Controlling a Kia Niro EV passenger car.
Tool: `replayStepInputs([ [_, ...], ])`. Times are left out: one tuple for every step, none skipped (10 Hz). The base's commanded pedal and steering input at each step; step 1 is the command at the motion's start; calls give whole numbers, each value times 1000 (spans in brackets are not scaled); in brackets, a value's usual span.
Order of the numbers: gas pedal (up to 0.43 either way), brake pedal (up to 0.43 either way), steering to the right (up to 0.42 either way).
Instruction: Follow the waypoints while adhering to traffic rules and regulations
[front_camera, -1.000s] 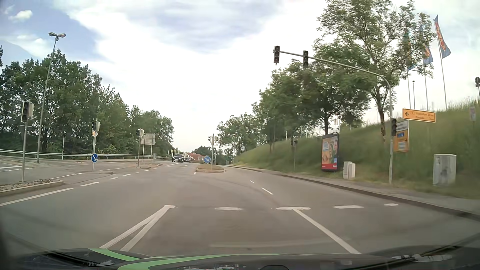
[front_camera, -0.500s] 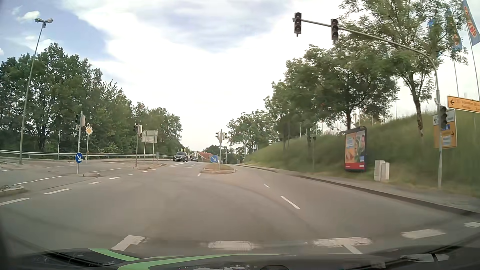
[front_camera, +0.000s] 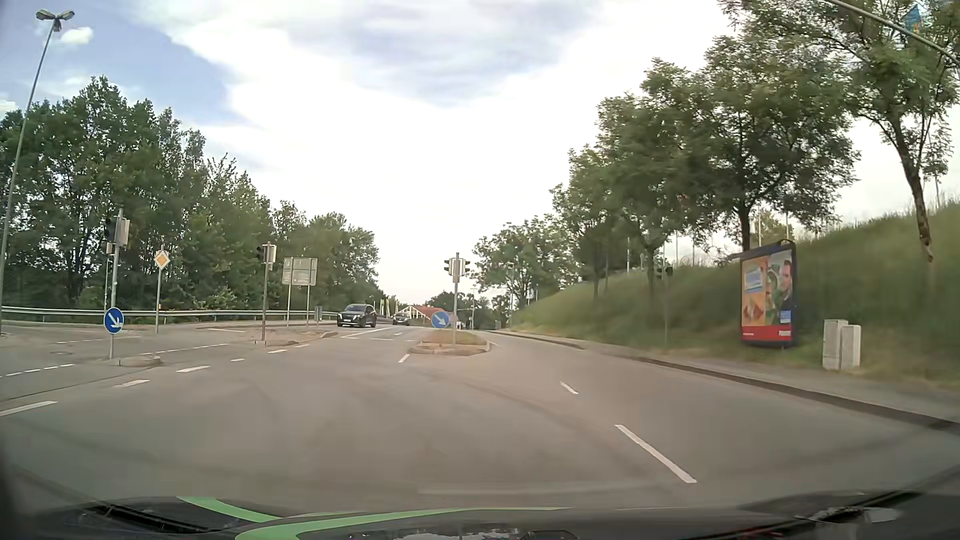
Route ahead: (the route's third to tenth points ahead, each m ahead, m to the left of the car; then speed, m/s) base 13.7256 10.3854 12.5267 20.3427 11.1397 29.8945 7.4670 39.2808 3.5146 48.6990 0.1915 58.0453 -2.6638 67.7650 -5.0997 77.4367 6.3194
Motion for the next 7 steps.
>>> replayStepInputs([
  [0,0,-59],
  [0,0,-61],
  [0,0,-67],
  [0,0,-78],
  [20,0,-94],
  [87,0,-117],
  [87,0,-137],
])
